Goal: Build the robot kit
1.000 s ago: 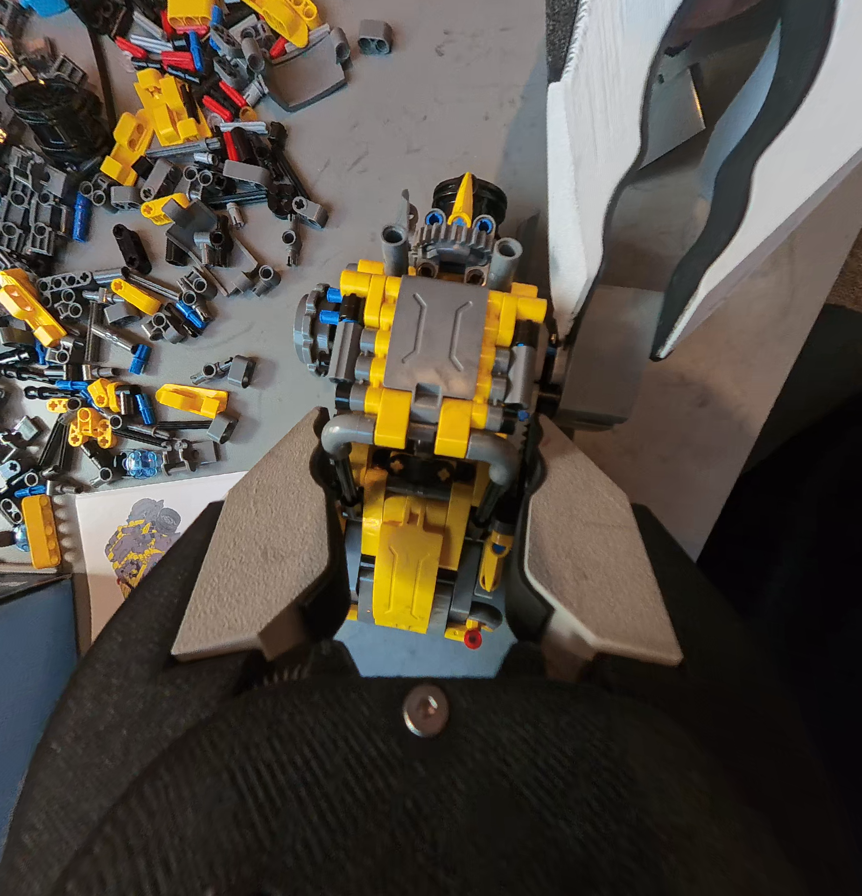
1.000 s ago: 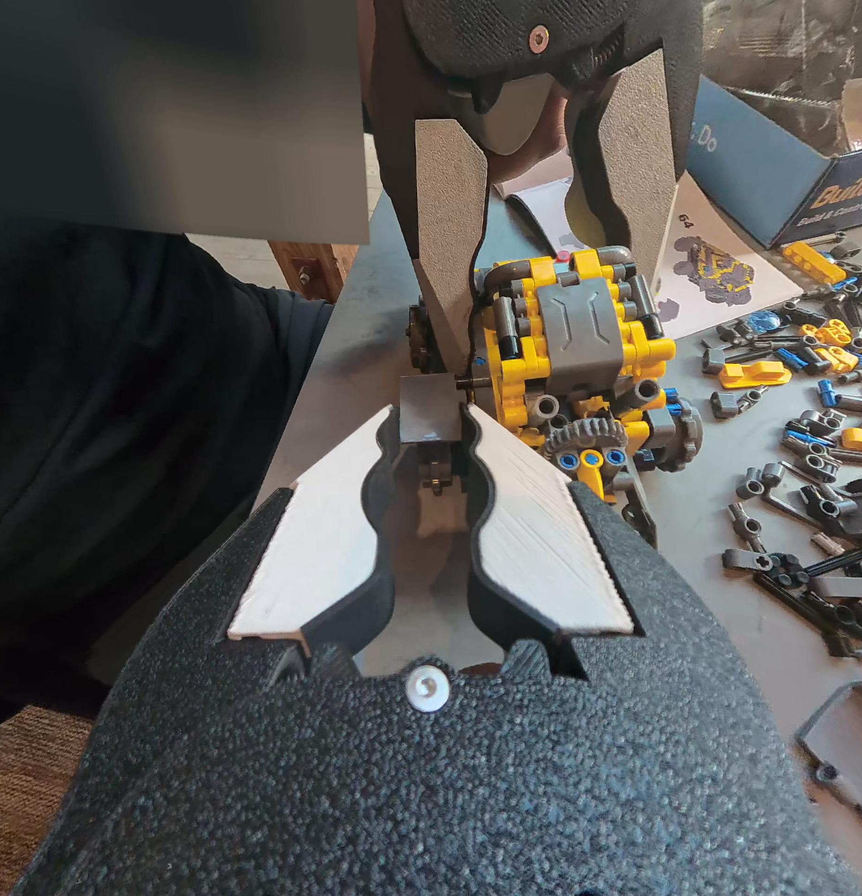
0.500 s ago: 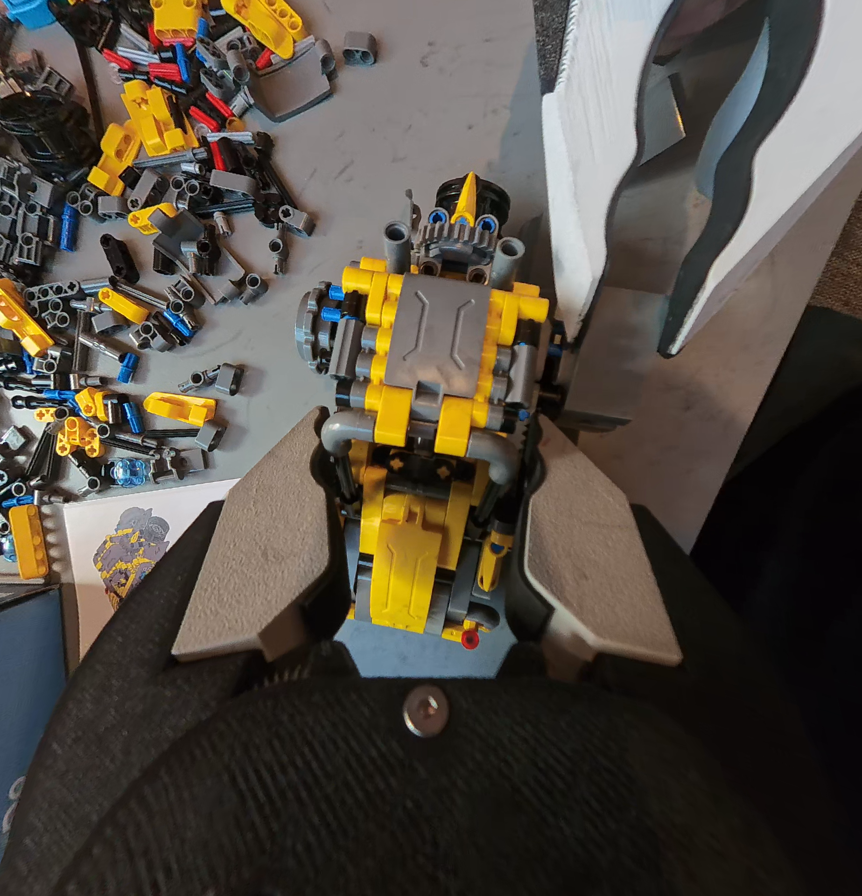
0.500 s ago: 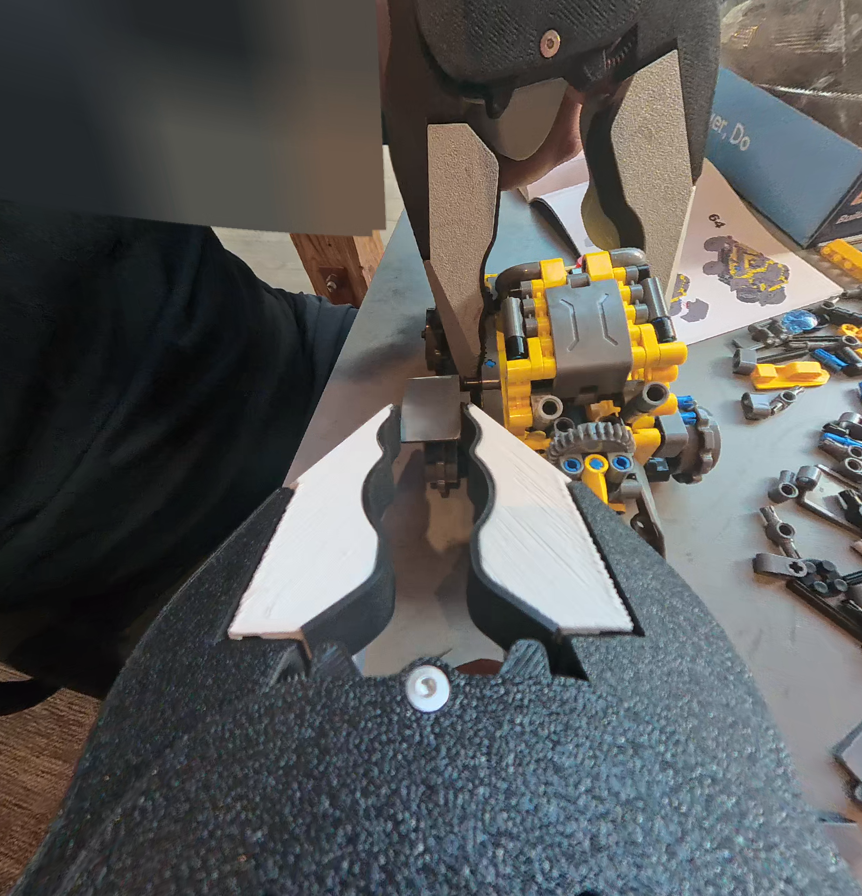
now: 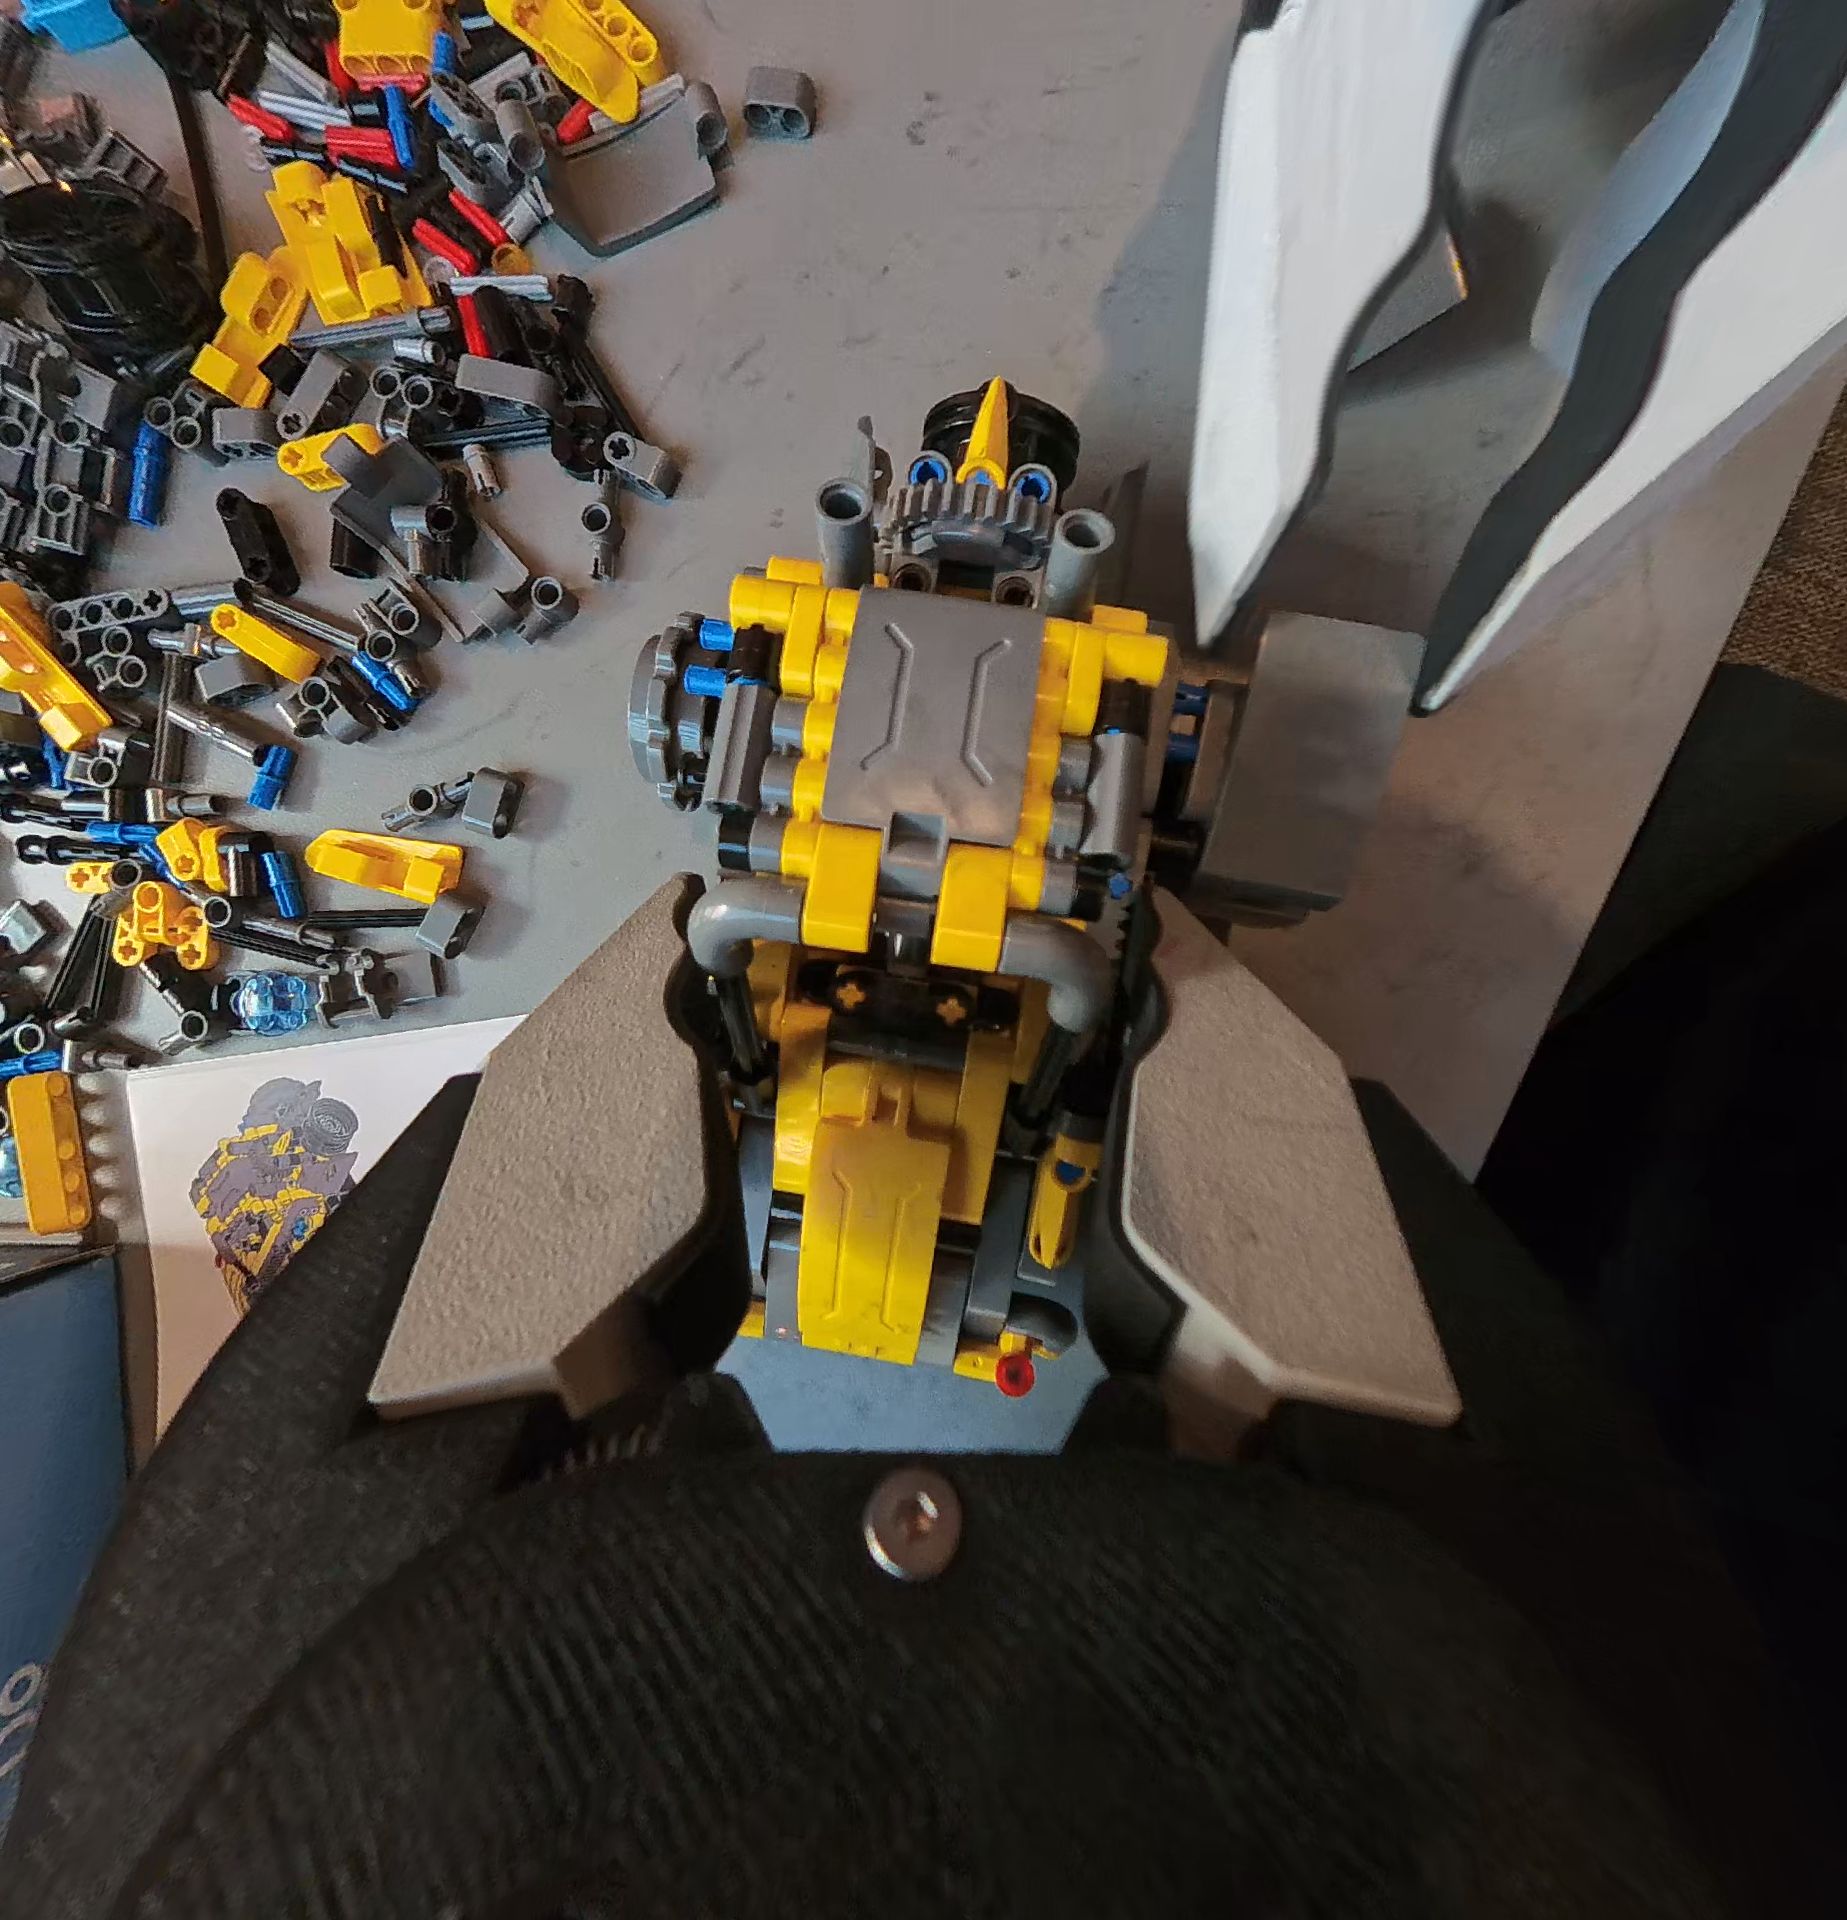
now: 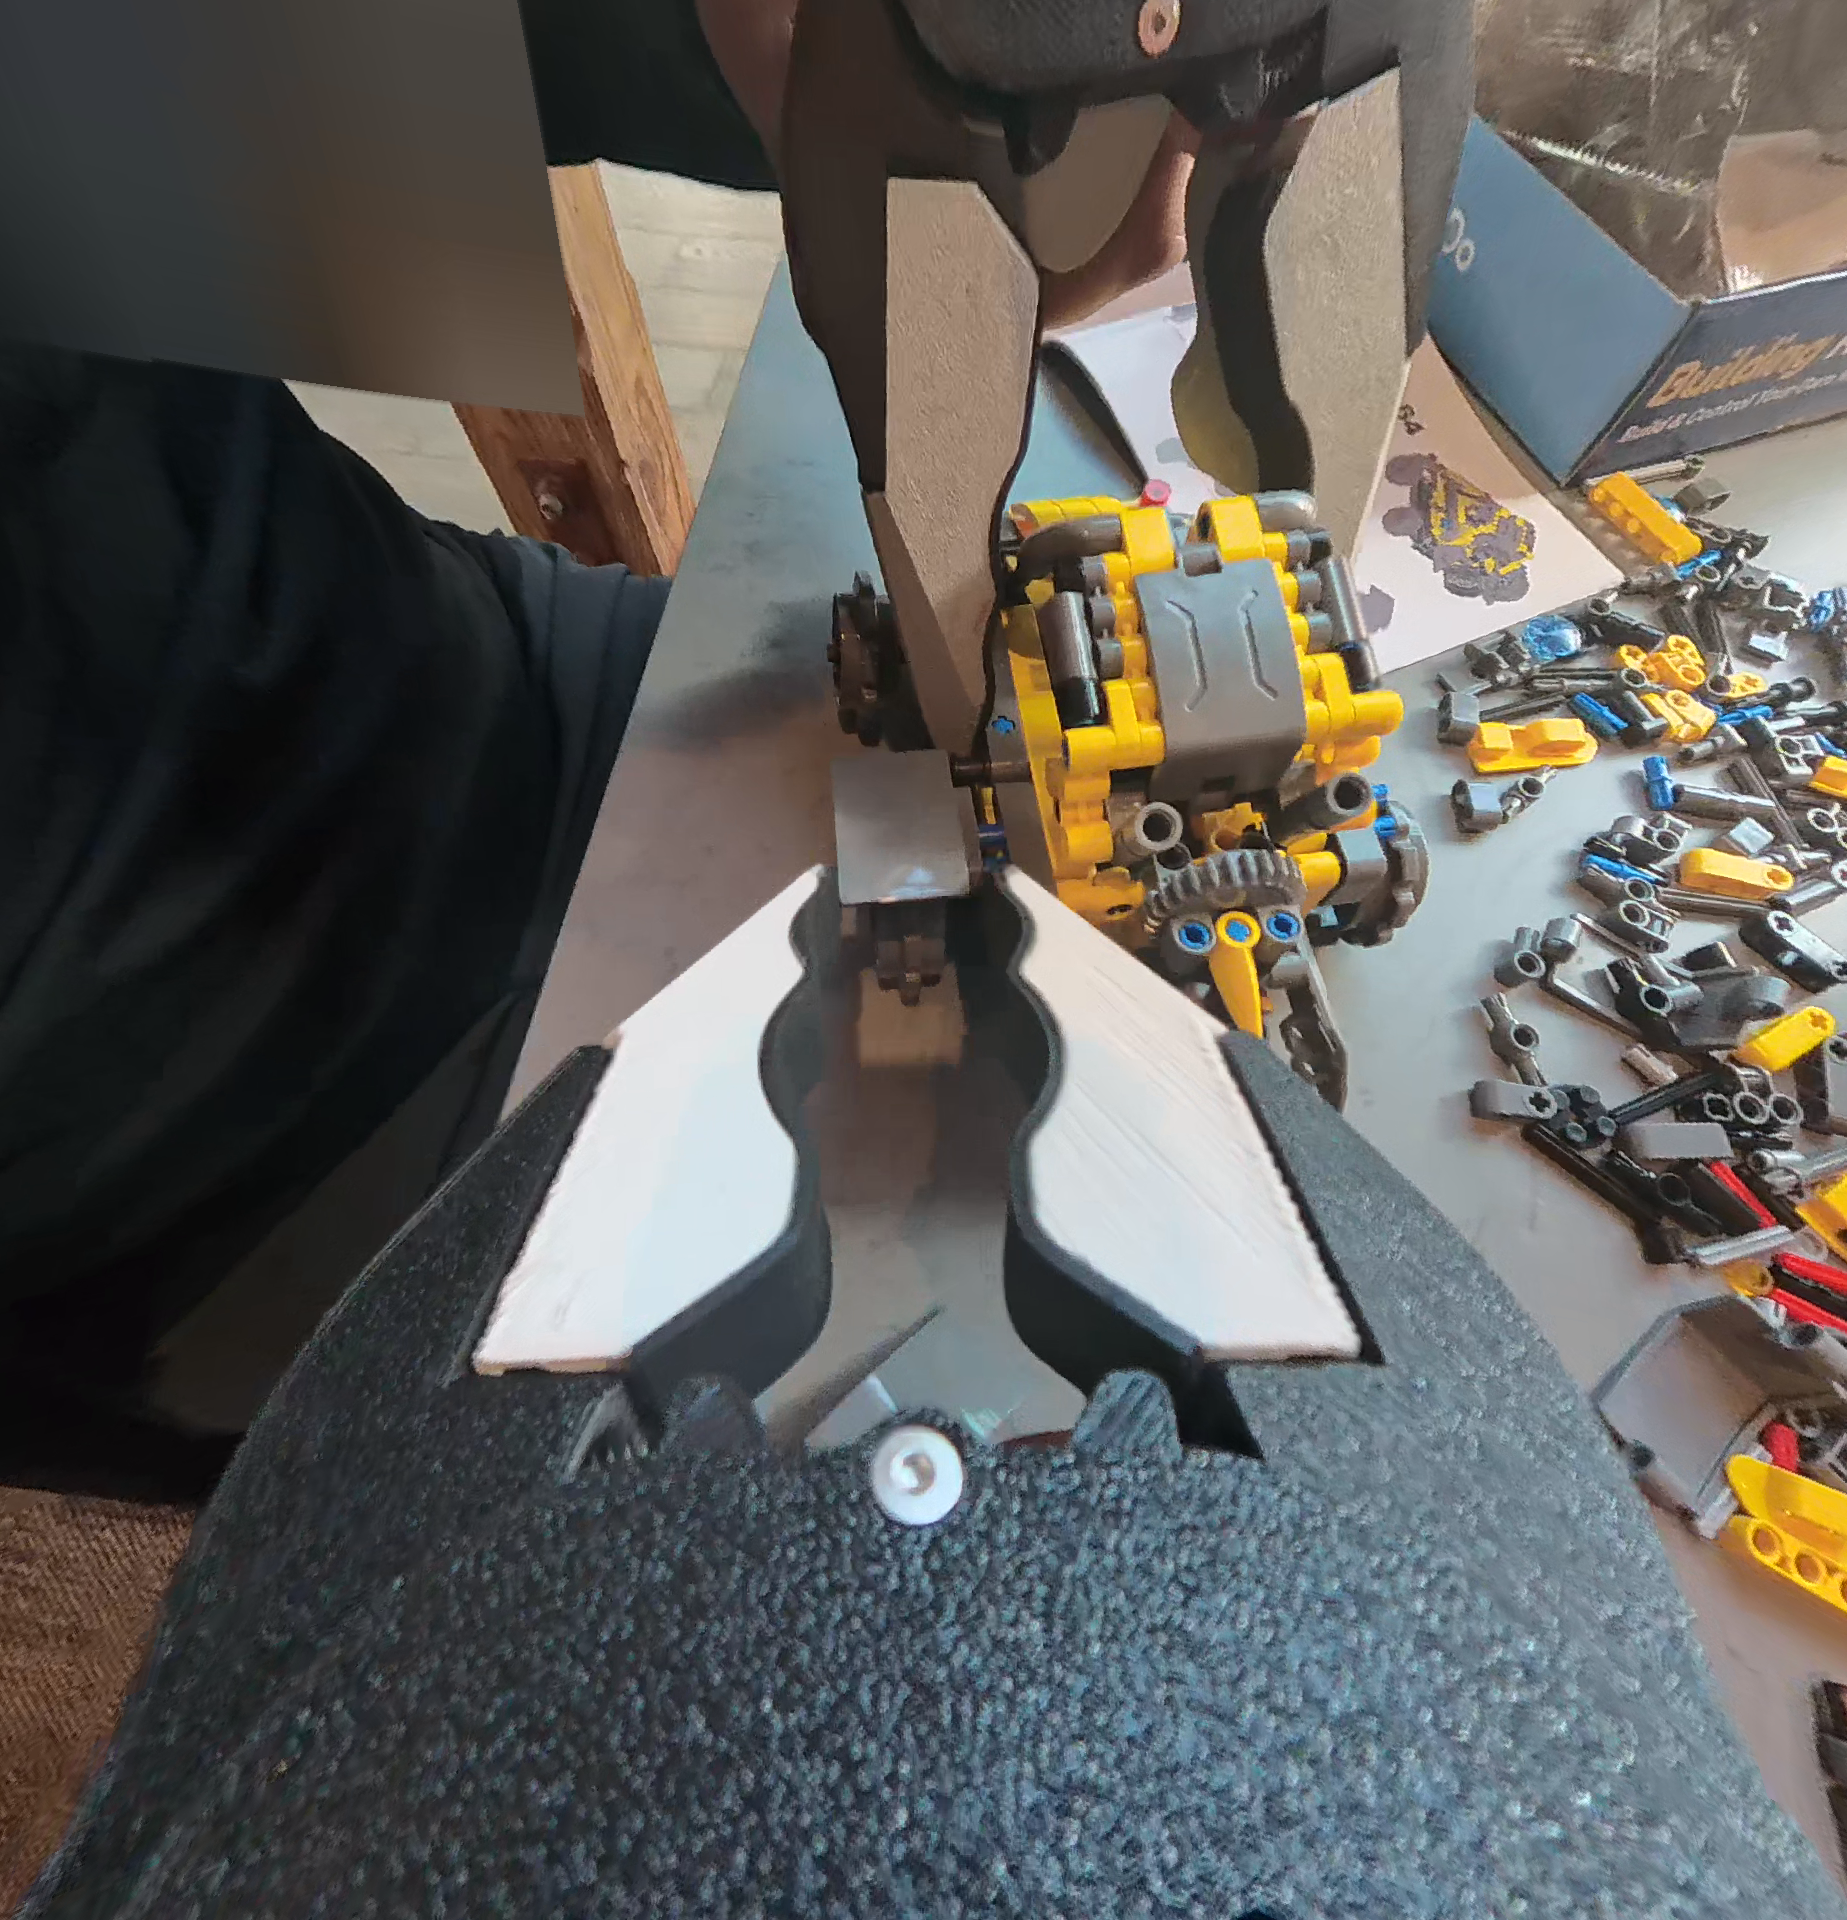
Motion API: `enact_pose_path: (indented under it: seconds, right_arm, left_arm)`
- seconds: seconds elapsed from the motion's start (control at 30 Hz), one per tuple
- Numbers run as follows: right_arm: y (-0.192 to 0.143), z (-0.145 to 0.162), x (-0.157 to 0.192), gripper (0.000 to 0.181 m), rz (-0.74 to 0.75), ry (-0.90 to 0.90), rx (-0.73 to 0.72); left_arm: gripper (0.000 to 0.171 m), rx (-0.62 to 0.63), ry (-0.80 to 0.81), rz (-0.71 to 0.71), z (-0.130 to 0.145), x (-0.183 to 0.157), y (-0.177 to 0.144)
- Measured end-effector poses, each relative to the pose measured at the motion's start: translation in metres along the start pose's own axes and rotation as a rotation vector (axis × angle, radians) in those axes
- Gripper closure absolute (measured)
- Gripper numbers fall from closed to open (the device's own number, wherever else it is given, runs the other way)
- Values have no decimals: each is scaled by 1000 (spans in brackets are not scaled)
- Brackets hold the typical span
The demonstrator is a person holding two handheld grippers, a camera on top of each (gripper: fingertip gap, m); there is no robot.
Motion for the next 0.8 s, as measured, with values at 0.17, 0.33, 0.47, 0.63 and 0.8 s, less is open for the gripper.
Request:
enact_pose_path:
  seconds: [0.17, 0.33, 0.47, 0.63, 0.8]
  right_arm:
    - [3, -1, 3, 159, 9, -19, -10]
    - [2, 1, 2, 158, 10, -16, 2]
    - [4, 2, 2, 159, 23, -35, 2]
    - [3, 3, 2, 160, -1, 31, -18]
    - [2, -6, 23, 160, -146, 115, -63]
  left_arm:
    - [95, 1, -6, -5, 0, 0, 0]
    - [95, -2, -11, -6, -1, 0, 0]
    - [95, -4, -19, -12, 0, 0, 1]
    - [95, -4, -29, -25, -1, -1, 1]
    - [96, -7, -63, -81, 1, 1, 0]
Point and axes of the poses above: each gripper's, where its closed fingertips meet, y out along the fingers, z out of its underside, x = y × z across the jaws, the point moved 10 cm from there along -y, back along the fingers, and after that the axes turned 9 degrees about y, right-handed, at the moved point
